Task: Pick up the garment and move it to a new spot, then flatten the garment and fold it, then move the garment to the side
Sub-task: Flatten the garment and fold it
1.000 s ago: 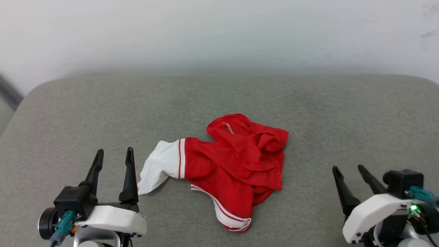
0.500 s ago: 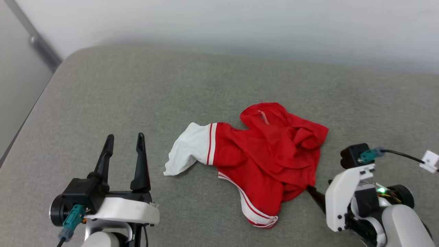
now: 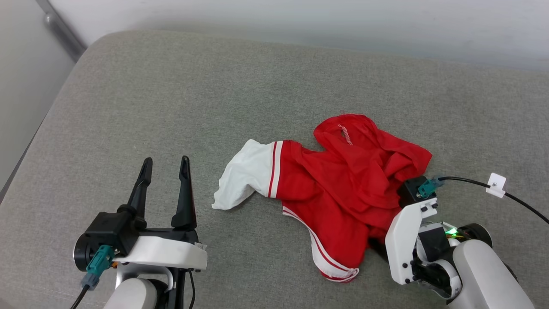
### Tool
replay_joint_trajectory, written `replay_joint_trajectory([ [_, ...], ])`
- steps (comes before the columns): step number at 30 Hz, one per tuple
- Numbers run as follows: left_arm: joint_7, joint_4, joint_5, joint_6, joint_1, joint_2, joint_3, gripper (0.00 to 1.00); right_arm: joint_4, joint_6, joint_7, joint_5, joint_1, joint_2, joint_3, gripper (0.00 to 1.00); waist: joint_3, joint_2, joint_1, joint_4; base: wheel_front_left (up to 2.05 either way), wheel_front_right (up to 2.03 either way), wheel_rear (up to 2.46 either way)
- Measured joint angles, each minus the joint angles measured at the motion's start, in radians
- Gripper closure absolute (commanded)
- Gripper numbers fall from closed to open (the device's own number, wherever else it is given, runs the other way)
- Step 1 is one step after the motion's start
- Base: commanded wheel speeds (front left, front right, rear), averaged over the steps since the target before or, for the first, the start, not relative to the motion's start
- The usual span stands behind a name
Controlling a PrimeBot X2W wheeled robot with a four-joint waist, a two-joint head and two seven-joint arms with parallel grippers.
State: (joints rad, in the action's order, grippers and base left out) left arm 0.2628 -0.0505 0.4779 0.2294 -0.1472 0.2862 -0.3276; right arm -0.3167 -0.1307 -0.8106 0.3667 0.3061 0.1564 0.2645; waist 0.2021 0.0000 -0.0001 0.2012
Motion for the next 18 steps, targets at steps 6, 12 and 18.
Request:
replay_joint_trajectory([
  [6, 0.000, 0.021, -0.014, -0.018, 0.001, -0.015, 0.030, 0.00, -0.006, 0.001, 0.064, 0.035, 0.027, 0.014, 0.043, 1.00, -0.006, 0.0000, 0.0001, -0.016, 0.00, 0.00, 0.00],
  [12, 0.000, 0.026, -0.028, -0.025, 0.020, -0.018, 0.051, 0.00, 0.066, 0.000, 0.114, 0.032, 0.050, 0.059, 0.002, 1.00, -0.027, 0.0000, 0.0000, -0.048, 0.00, 0.00, 0.00],
  [18, 0.000, 0.021, -0.038, -0.032, 0.033, -0.019, 0.059, 0.00, 0.119, 0.000, 0.096, 0.003, 0.037, 0.117, -0.154, 1.00, -0.035, 0.0000, 0.0001, -0.091, 0.00, 0.00, 0.00],
])
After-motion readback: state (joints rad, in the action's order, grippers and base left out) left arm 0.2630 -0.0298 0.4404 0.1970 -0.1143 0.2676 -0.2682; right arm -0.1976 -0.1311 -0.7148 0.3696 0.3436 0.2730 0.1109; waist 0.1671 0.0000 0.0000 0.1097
